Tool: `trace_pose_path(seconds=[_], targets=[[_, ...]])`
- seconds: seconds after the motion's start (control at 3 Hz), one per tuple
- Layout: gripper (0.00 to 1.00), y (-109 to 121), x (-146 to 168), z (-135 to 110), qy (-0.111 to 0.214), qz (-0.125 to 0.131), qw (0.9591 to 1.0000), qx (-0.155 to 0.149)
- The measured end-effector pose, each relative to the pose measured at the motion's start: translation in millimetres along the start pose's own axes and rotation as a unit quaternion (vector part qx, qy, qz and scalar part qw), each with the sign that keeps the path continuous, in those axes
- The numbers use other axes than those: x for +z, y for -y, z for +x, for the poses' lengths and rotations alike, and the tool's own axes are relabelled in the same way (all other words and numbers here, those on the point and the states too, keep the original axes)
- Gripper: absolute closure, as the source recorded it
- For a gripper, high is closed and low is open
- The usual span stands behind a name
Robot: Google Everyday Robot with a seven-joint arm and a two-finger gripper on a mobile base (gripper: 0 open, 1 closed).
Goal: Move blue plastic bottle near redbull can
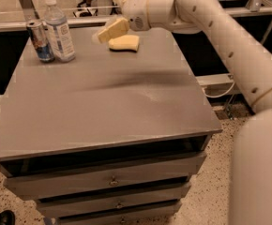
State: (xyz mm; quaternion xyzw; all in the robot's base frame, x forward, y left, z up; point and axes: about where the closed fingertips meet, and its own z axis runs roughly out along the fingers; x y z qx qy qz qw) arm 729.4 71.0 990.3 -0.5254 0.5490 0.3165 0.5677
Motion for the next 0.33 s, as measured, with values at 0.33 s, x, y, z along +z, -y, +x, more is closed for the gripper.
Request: trace_pose_path(seconds=[0.33], targets=[[0.00, 4.1, -49.6, 15.2, -0.004, 0.027, 0.9996, 0.006]])
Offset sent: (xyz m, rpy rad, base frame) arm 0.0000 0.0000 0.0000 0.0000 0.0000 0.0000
